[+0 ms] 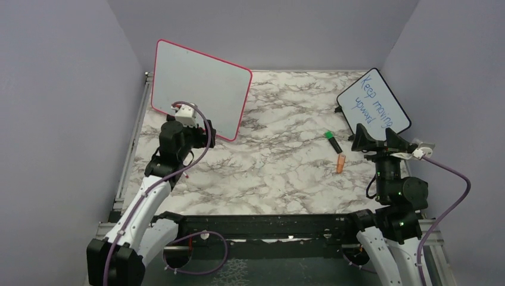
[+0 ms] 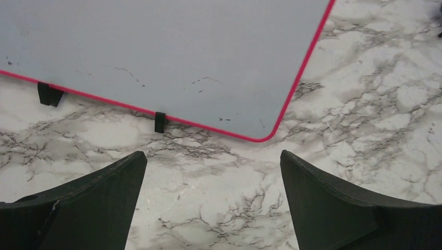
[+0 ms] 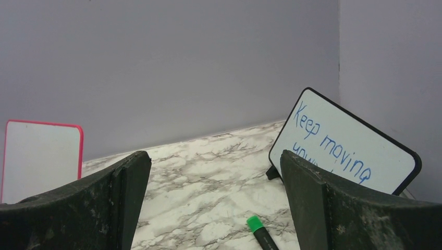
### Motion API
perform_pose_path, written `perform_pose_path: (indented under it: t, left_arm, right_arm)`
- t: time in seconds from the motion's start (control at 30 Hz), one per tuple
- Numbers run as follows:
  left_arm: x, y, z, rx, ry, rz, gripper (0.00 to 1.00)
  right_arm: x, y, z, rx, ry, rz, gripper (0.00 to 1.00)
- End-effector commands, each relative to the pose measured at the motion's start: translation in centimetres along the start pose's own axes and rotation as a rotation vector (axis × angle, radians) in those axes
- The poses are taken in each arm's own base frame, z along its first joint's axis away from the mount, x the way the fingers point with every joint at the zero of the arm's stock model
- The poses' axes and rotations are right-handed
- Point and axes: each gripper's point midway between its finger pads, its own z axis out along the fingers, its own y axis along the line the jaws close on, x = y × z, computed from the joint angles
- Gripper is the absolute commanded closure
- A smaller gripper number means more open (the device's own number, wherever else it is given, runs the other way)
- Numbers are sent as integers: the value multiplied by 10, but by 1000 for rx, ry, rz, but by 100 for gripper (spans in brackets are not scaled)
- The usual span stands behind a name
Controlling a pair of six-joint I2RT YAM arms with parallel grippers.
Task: Write a sentence on the whiteboard
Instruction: Move the whiteboard stand to the center of the board.
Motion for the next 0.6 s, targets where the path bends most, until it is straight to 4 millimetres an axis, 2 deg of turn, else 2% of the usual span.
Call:
perform_pose_path:
  t: [0.0,0.23,0.33,0.57]
  left_arm:
    - [6,16,21,14,77,-78,1]
    - [39,39,51,11,188,-93,4]
    - [61,54,60,0,254,-85,8]
    - [88,62,88,93,301,19,13]
  right_arm:
    - [-6,13,-3,-68,-11,39,0]
    - [-11,13,-7,-67,-25,48,0]
    - [-14,14,-8,-70,-35,51,0]
    - [-22,15,-15,-81,-64,64,0]
